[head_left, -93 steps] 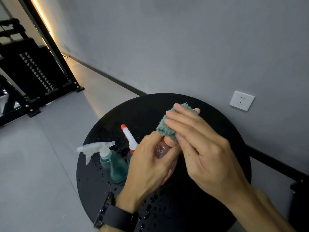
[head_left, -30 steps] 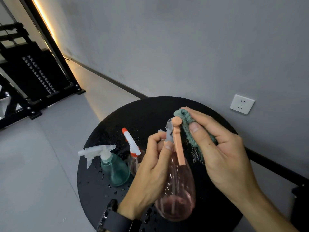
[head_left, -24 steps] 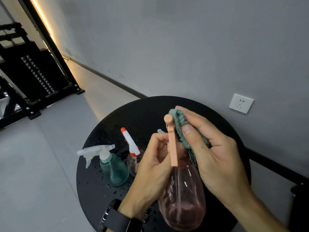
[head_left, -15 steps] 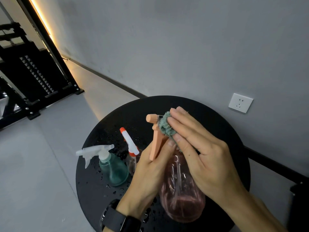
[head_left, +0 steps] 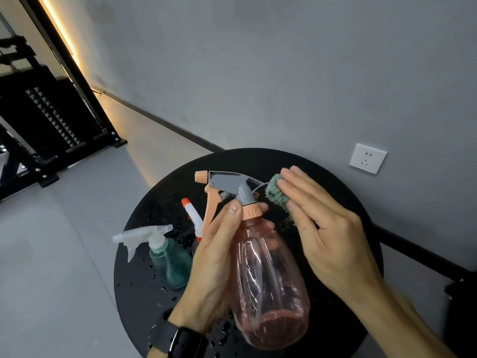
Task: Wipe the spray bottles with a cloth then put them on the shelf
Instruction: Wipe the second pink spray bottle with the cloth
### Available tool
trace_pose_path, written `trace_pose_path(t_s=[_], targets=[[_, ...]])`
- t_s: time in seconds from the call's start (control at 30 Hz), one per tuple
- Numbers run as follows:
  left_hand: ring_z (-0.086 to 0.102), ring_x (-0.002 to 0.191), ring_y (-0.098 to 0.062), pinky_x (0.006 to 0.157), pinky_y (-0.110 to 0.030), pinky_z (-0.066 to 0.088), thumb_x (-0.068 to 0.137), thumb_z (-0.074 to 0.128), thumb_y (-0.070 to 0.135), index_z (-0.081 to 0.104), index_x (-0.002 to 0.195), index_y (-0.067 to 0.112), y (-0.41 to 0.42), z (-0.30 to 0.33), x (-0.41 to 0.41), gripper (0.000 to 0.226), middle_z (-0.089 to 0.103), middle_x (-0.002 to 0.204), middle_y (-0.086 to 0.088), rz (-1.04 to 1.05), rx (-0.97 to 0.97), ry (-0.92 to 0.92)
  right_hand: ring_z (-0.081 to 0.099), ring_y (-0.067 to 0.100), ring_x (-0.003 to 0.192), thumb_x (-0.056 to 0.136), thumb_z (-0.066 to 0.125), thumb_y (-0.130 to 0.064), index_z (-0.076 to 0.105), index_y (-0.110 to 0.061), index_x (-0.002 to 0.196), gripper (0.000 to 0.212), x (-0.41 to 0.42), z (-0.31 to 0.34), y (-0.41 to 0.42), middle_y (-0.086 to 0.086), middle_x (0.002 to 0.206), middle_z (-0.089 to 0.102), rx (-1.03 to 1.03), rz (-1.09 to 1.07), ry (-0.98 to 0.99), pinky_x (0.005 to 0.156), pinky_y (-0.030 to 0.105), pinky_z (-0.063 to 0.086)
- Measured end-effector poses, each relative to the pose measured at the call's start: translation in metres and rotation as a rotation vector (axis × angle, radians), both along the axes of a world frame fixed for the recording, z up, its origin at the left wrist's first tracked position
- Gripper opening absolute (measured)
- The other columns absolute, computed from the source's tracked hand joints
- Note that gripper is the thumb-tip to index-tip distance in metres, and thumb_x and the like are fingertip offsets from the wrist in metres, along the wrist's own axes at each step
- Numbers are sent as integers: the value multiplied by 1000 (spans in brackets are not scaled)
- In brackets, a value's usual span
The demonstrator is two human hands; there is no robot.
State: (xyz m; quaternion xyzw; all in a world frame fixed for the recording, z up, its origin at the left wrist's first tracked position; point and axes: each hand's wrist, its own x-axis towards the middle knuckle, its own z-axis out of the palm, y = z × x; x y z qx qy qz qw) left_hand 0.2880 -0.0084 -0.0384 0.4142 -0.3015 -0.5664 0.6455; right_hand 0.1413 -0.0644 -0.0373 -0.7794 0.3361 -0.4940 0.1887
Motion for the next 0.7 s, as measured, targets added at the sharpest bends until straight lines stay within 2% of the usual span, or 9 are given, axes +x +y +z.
trace_pose_path(t_s=[0.13, 0.23, 0.3, 0.43, 0.53, 0.6, 0.7], targets=[[71, 84, -26, 77, -40, 61, 82, 64, 42, 78, 103, 13, 0, 0, -2, 38, 74, 100, -18, 2, 12, -39, 44, 6, 136, 95, 53, -5, 59, -1, 129, 35, 3, 11, 6, 1, 140, 54, -24, -14, -62, 110, 15, 34], [72, 100, -23, 86, -33, 59, 96, 61, 33, 75, 114, 21, 0, 0, -6, 26, 75, 111, -11, -41, -12, -99, 42, 9, 137, 95, 52, -4, 58, -1, 130, 36, 11, 15, 13, 2, 141, 53, -49, 42, -53, 111, 23, 36], [71, 110, -20, 89, -27, 57, 96, 59, 27, 73, 119, 23, 2, 1, -8, 27, 75, 114, -6, -40, -15, -129, 40, 10, 139, 96, 51, -5, 57, -2, 132, 37, 15, 13, 15, 2, 143, 52, -42, 84, -34, 112, 28, 37], [73, 102, -18, 82, -23, 56, 97, 60, 24, 73, 118, 22, 4, 2, -7, 25, 77, 106, -5, -63, -49, -122, 39, 10, 140, 95, 51, -5, 56, -1, 132, 38, 15, 5, 12, 3, 143, 51, -35, 106, 10, 113, 25, 35], [75, 94, -16, 75, -21, 58, 90, 58, 20, 71, 119, 16, 4, 5, -4, 31, 78, 104, -6, -25, -45, -61, 41, 9, 138, 95, 51, -6, 57, -2, 132, 37, 9, 0, 6, 2, 142, 52, -7, 90, 13, 112, 23, 35], [75, 92, -16, 77, -24, 58, 93, 57, 20, 72, 115, 15, 2, 5, -2, 27, 78, 102, -3, -24, -36, -107, 41, 5, 137, 97, 51, -9, 57, -4, 133, 37, 6, -4, 3, 0, 142, 52, 32, 74, 28, 111, 19, 34], [73, 94, -24, 87, -40, 58, 95, 61, 27, 77, 107, 21, 0, 1, -1, 21, 77, 101, -6, 0, 22, -223, 40, 1, 136, 95, 50, -11, 57, -5, 132, 38, 2, -6, 0, -1, 141, 53, 70, 25, 36, 110, 12, 30]])
